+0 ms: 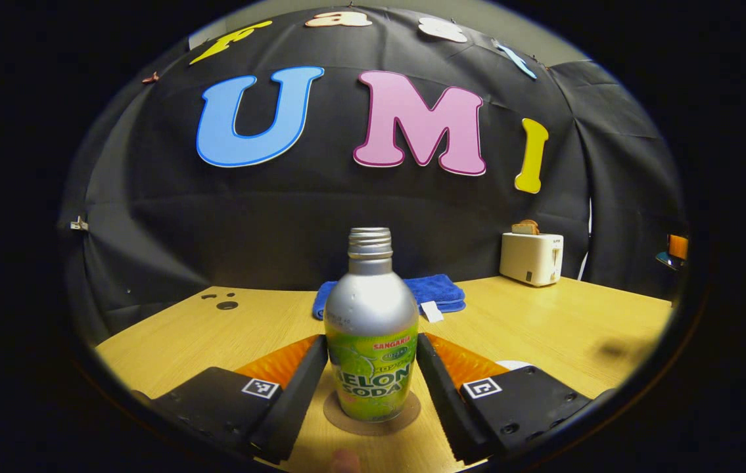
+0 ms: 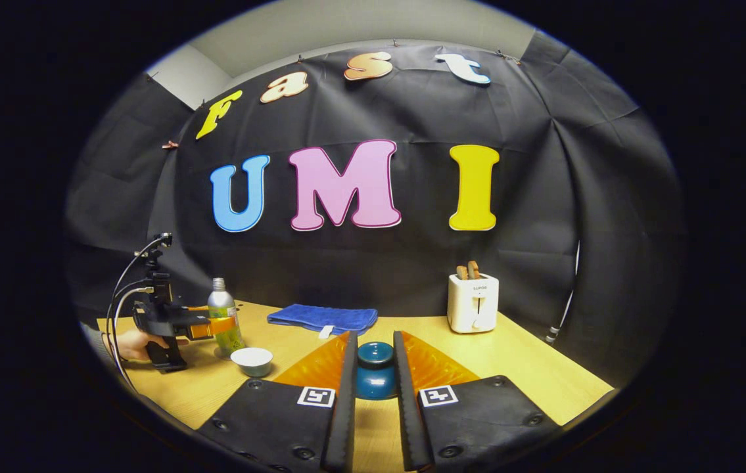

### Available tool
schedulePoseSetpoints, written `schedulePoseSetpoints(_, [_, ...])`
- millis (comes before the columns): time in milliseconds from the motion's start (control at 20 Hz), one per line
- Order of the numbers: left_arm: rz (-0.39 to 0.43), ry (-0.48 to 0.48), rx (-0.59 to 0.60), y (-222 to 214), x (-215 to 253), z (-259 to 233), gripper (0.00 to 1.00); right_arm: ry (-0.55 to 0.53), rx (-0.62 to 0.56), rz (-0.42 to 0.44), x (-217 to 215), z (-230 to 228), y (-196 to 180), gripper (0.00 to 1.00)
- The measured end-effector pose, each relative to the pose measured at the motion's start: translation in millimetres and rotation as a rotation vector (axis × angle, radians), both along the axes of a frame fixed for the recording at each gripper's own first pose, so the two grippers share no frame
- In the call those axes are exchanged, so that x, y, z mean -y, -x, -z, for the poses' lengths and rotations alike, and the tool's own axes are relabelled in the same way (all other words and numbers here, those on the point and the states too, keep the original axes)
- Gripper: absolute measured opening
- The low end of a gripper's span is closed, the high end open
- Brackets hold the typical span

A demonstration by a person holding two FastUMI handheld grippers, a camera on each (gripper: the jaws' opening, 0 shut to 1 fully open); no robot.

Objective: Open the teacup lid with one hand, grasp the water bottle and pour water into the teacup with the other hand; after pouring, place the water bottle on the coaster and then close the teacup lid.

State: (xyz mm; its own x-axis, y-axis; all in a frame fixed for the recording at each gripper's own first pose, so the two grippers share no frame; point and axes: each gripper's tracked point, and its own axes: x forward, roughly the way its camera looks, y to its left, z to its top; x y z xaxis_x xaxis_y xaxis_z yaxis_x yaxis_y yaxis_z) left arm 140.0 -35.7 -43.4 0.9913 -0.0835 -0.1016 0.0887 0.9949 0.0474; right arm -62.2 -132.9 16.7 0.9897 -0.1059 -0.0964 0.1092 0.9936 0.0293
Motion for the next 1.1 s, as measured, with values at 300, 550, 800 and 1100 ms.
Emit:
schedulePoseSetpoints(300, [-0.037, 0.046, -0.012, 51, -11, 5, 0.86, -0.055, -0.020, -0.137, -60, 17, -17, 0.32])
schedulePoseSetpoints(550, [-0.096, 0.175, 0.014, 84, -25, -3, 0.87, -0.106, -0.072, -0.262, -129, 43, -63, 0.32])
schedulePoseSetpoints(800, [-0.129, 0.151, 0.046, 98, -48, -7, 0.84, -0.101, -0.135, -0.308, -171, 67, -113, 0.32])
schedulePoseSetpoints(1100, [-0.116, 0.123, 0.056, 104, -51, -8, 0.90, -0.073, -0.220, -0.306, -196, 112, -146, 0.33])
